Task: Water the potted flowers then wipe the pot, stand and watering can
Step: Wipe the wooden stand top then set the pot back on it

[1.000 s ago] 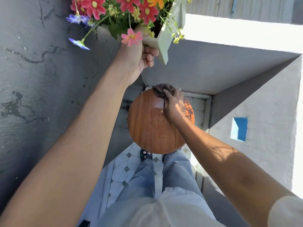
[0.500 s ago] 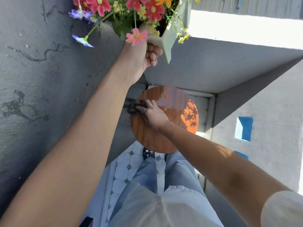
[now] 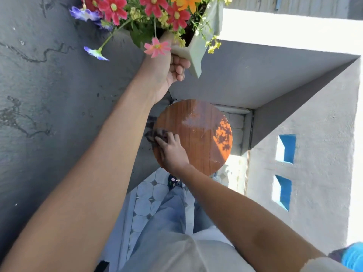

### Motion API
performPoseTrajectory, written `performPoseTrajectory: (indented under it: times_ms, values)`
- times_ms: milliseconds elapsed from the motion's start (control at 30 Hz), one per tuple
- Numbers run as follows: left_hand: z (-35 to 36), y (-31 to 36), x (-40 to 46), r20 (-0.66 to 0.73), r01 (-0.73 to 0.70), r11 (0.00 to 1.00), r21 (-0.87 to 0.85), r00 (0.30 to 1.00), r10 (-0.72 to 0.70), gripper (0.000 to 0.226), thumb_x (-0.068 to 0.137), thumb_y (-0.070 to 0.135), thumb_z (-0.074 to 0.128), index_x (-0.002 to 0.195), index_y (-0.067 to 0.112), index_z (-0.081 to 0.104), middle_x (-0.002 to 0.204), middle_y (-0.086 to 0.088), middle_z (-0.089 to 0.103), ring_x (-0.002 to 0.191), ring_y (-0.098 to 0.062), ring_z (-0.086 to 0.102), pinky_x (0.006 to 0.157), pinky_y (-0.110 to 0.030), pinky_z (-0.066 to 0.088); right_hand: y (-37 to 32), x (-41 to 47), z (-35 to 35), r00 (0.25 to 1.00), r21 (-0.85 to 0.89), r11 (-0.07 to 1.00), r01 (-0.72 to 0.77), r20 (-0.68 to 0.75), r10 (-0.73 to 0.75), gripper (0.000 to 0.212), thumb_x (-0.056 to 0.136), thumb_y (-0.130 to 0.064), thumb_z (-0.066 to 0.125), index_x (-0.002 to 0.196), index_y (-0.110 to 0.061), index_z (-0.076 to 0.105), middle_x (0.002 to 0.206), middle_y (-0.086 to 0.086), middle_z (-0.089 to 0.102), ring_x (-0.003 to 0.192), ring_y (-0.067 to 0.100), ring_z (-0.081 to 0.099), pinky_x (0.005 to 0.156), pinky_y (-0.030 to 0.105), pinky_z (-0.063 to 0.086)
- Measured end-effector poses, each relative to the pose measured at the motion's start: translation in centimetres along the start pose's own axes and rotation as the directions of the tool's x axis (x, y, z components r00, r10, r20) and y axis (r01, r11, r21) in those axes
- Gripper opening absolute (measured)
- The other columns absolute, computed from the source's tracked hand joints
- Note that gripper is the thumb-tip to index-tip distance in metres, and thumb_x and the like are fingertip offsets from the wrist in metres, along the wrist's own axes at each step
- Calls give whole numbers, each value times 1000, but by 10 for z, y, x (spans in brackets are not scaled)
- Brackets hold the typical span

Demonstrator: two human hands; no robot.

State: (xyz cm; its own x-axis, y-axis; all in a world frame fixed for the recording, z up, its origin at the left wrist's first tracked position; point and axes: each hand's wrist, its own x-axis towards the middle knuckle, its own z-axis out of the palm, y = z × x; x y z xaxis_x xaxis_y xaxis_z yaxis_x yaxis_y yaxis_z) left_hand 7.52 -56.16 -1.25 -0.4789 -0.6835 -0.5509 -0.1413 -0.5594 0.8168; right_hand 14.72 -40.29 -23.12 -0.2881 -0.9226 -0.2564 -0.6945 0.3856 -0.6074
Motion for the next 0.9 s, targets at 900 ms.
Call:
performPoseTrajectory:
  times_ms: [900]
  values:
    - [-4,-37,-36,36,58,998,-5,998,-58,34,100,30,33,85,8,53,58,-11,55,46,-14,41,46,-23,35,-12,-60,40,973,98,981,-168,-141,181,32,98,-21,51,129,-17,60,126,15,47,112,36,43,83,45,54]
